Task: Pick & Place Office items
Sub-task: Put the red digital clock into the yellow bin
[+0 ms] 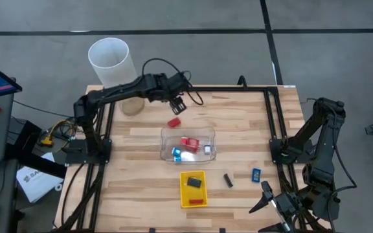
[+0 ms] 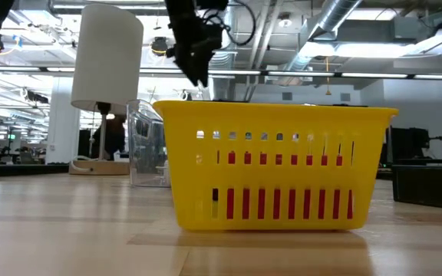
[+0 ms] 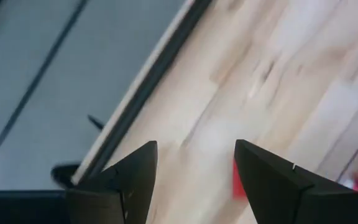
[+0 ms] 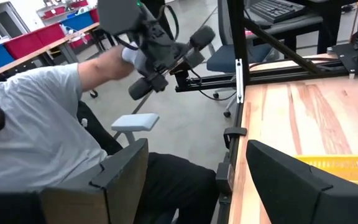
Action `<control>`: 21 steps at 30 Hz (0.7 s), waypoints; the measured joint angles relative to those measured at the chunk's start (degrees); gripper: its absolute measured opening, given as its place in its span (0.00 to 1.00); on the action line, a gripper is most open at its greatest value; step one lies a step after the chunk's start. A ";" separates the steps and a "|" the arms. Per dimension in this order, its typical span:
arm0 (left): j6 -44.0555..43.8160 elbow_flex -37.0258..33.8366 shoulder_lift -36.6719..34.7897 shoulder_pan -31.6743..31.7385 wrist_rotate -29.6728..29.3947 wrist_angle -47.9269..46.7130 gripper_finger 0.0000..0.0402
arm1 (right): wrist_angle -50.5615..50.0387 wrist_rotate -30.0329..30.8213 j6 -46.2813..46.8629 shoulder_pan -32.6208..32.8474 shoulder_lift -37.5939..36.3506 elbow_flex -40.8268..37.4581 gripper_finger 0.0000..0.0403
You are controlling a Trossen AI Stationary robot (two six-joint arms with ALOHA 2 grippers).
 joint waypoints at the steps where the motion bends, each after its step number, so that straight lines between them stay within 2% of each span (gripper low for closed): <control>1: 0.03 0.03 0.00 0.35 1.57 -1.52 0.52 | -0.20 0.03 0.00 -0.04 0.00 0.00 0.66; 5: -1.00 0.10 1.82 1.41 9.96 -7.56 0.53 | -0.47 0.17 -0.04 -0.06 0.00 0.00 0.66; 8: 0.86 0.03 3.42 1.45 10.05 -10.06 0.53 | -0.52 0.15 -0.33 -0.05 0.00 0.00 0.66; 11: 1.15 0.10 4.99 1.64 13.27 -10.94 0.55 | -0.53 0.15 -0.61 -0.06 0.00 0.00 0.66; 21: -2.15 0.55 12.43 3.43 18.71 -11.90 0.66 | -0.72 0.13 -0.02 1.29 0.00 0.00 0.66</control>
